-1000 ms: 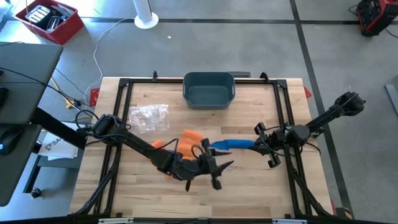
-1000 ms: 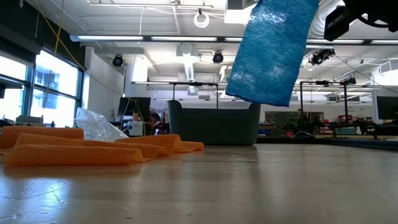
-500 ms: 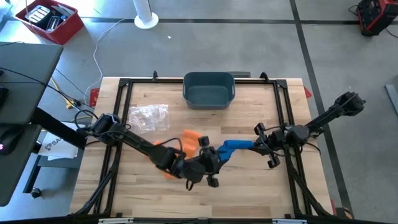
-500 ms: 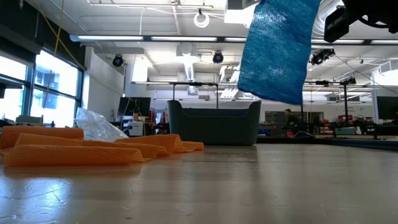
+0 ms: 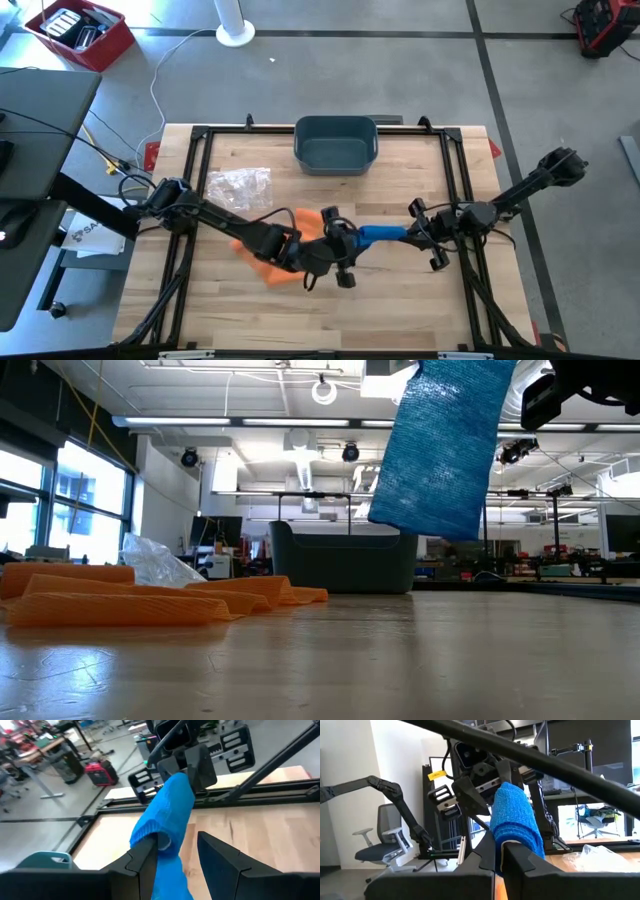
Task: Roll bandage
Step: Roll the blue bandage
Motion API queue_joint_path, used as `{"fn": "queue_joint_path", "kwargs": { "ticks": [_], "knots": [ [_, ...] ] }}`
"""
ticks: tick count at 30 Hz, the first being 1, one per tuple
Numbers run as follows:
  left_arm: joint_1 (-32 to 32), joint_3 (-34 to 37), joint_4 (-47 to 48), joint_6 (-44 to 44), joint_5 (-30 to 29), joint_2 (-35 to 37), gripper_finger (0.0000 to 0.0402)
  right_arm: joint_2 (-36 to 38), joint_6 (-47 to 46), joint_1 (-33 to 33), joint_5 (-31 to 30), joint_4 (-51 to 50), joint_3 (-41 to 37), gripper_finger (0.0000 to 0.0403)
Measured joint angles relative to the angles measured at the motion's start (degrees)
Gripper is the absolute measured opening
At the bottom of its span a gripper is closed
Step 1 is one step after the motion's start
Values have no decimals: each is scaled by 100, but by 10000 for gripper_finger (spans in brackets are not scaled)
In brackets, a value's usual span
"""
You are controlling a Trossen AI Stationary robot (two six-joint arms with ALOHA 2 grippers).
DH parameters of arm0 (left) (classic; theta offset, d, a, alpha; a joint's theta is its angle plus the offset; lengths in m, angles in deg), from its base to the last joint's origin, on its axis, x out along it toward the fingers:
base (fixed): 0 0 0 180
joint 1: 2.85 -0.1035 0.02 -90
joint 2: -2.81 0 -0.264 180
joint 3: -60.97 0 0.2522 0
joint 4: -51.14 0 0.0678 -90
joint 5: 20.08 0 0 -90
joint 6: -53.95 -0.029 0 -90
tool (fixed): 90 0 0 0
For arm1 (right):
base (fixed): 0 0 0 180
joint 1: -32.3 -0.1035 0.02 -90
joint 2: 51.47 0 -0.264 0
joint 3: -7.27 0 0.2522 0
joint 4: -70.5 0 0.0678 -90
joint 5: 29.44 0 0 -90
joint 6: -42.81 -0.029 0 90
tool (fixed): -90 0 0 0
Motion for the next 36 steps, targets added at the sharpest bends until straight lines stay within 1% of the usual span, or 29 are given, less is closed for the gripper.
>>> {"fn": "queue_joint_path", "kwargs": {
  "ticks": [3,8,12,14,16,20,23,26,29,30,32,36],
  "knots": [
    [-36,2,-5,104,155,0,133,0,10,-1,-23,6,0,1],
    [-78,2,-19,60,202,0,133,-1,11,-1,-72,15,0,1],
    [-214,2,-280,101,690,-145,133,-2,11,-7,-60,-18,-14,1],
    [-256,2,-455,86,803,-243,133,1,7,-12,-35,-73,-20,1],
    [-257,2,-579,12,783,-320,133,7,-43,-15,-2,-156,-20,1],
    [-260,9,-617,-49,540,-402,128,7,-133,-15,-30,-381,-20,1],
    [-264,9,-658,-46,557,-400,104,7,-130,-15,-43,-381,-20,1],
    [-264,9,-656,-46,583,-402,61,7,-90,-15,10,-424,-20,1],
    [-254,9,-653,-8,716,-407,16,7,3,-1,244,-513,-20,8],
    [-250,9,-639,50,749,-409,11,6,7,0,301,-572,-20,14],
    [-246,9,-584,183,737,-407,12,2,9,0,222,-700,-20,28],
    [-203,9,-125,509,477,-368,7,2,-64,10,-222,-1229,21,75]
  ]
}}
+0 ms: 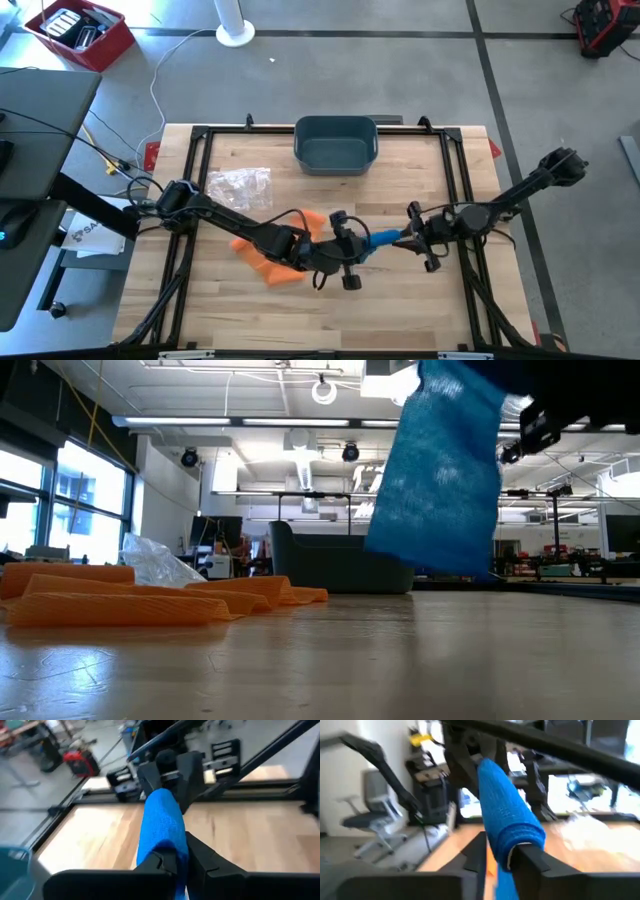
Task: Roll bandage
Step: Roll the blue bandage
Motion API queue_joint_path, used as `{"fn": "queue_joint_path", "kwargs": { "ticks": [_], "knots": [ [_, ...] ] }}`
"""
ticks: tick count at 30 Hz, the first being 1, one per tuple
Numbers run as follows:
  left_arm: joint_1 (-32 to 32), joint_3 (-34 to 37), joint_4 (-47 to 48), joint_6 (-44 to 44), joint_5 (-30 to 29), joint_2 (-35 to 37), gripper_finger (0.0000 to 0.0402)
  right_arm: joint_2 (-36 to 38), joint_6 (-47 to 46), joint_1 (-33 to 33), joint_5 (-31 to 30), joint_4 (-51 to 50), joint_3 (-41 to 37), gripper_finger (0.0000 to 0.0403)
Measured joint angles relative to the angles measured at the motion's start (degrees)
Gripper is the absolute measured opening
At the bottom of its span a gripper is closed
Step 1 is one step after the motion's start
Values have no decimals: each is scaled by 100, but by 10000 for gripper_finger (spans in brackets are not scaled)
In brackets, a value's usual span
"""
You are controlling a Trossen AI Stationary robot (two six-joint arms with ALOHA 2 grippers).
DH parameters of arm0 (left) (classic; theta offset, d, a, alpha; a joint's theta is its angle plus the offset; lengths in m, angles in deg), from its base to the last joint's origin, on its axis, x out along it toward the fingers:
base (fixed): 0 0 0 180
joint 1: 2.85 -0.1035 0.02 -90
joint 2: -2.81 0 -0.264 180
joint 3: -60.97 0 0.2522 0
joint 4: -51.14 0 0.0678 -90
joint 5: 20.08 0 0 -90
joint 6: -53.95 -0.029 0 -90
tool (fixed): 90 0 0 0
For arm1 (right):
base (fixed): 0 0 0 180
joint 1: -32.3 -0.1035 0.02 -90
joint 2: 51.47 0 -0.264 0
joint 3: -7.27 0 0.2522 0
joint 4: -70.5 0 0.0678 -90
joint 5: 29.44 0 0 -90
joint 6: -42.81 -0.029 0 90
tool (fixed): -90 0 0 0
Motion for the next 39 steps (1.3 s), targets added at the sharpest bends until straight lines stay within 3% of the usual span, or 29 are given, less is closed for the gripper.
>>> {"fn": "queue_joint_path", "kwargs": {
  "ticks": [4,8,19,22,26,30,39],
  "knots": [
    [11,0,901,732,-411,43,5,5,-356,1,-389,-944,-8,123],
    [11,-4,1429,1269,-523,67,5,52,-801,-3,-498,-1855,-9,147],
    [13,284,1653,1698,-625,60,4,337,-1468,-9,331,-2746,-14,151],
    [-79,810,965,1683,-308,58,4,454,-1456,-10,387,-2758,-15,151],
    [-229,1872,-1170,1444,441,53,4,544,-1428,-45,388,-2754,-17,151],
    [-393,2435,-2937,1092,577,75,4,563,-1416,-149,395,-2765,9,151],
    [-679,2476,-3415,574,572,652,11,435,-1158,-171,429,-2957,455,151]
  ]
}}
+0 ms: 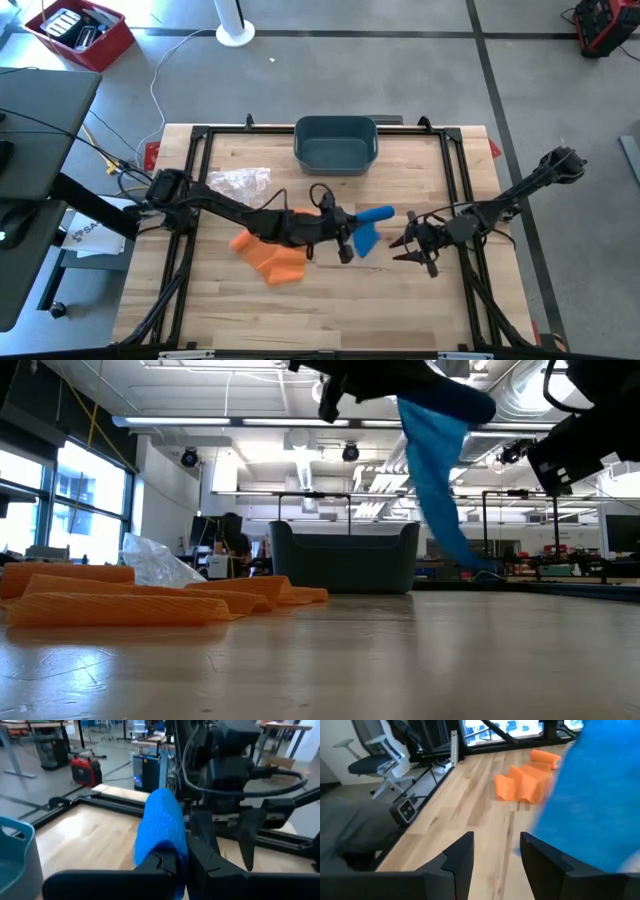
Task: Roll bandage
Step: Roll the blue bandage
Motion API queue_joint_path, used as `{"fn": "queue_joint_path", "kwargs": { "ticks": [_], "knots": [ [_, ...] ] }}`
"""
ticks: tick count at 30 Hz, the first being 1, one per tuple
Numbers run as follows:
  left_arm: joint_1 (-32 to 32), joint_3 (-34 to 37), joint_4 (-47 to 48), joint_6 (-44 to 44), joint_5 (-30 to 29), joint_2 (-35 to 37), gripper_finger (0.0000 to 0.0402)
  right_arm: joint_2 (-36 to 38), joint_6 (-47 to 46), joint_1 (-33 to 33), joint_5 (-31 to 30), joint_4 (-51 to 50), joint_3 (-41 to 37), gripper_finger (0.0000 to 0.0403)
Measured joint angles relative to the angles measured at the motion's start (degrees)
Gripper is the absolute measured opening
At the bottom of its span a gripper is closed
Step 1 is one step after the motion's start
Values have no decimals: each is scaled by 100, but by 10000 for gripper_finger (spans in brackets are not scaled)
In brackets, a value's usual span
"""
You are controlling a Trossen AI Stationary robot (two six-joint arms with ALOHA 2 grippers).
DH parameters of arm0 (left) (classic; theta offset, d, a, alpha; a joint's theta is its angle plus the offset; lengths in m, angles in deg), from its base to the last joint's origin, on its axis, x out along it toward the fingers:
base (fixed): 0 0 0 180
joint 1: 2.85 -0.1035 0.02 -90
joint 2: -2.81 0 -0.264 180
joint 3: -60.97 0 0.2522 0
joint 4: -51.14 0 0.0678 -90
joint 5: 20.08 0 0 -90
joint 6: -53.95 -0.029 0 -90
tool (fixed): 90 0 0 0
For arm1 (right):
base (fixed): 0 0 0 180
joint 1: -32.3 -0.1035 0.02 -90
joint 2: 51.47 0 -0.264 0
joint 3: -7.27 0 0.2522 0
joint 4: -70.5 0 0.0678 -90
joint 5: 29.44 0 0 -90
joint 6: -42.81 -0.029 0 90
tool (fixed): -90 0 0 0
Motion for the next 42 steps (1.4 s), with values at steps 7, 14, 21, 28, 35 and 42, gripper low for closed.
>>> {"fn": "queue_joint_path", "kwargs": {
  "ticks": [7,14,21,28,35,42],
  "knots": [
    [-10,86,1581,527,-1000,6,11,2,-145,-2,95,-308,171,151],
    [-315,888,1411,1155,-1159,1,11,-661,116,362,409,378,171,149],
    [-368,1006,1300,1234,-1154,13,12,-2241,437,1125,700,402,923,149],
    [-319,1006,1355,1231,-1116,13,12,-3609,1739,1735,910,76,1628,148],
    [-245,1006,1461,1240,-1139,13,12,-4642,2424,2353,2271,584,2031,148],
    [-258,1006,1667,1375,-1213,13,12,-5788,2668,2414,2571,584,2499,148]
  ]
}}
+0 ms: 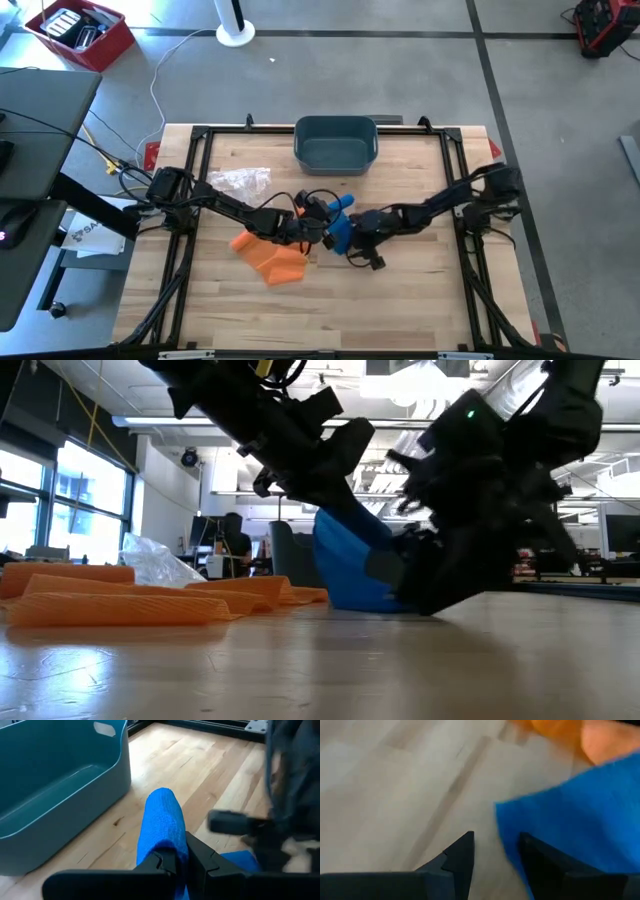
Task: Roll bandage
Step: Roll the blue bandage
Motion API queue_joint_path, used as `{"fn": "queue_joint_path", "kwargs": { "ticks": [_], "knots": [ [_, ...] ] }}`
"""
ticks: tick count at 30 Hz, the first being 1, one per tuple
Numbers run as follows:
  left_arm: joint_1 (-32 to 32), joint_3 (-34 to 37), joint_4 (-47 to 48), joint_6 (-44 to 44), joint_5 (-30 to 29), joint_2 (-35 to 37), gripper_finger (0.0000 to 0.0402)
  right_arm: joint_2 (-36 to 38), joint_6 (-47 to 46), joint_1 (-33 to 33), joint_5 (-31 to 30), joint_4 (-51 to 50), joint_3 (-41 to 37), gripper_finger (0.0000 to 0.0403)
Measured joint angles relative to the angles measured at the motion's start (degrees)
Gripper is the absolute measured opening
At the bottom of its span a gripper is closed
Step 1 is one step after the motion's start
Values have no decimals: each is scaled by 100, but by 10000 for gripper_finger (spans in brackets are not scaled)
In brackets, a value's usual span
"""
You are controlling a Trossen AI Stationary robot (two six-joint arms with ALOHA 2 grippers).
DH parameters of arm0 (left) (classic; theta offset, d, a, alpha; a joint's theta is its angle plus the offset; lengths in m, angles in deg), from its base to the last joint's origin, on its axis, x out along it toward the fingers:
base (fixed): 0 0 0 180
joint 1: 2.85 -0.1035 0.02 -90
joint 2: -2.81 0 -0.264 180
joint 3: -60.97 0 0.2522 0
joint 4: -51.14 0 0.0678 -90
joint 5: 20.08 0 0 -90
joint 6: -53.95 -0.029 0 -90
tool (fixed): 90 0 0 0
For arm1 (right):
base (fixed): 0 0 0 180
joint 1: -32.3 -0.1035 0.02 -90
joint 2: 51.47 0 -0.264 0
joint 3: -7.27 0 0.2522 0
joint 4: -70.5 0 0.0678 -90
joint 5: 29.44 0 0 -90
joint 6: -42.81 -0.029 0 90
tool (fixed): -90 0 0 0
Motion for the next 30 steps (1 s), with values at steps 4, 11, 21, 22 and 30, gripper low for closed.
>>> {"fn": "queue_joint_path", "kwargs": {
  "ticks": [4,11,21,22,30],
  "knots": [
    [0,0,27,-1,-18,0,12,-367,-219,40,-4,127,120,141],
    [25,0,148,99,-114,34,12,-397,-332,60,173,109,-29,35],
    [236,-8,1011,444,-1146,586,12,442,-769,-336,-114,-576,-427,3],
    [236,-7,1172,551,-1230,633,12,578,-883,-444,-169,-661,-495,3],
    [499,-7,2226,1126,-1989,1003,12,1982,-1478,-1589,-889,-1203,-935,0]
  ]
}}
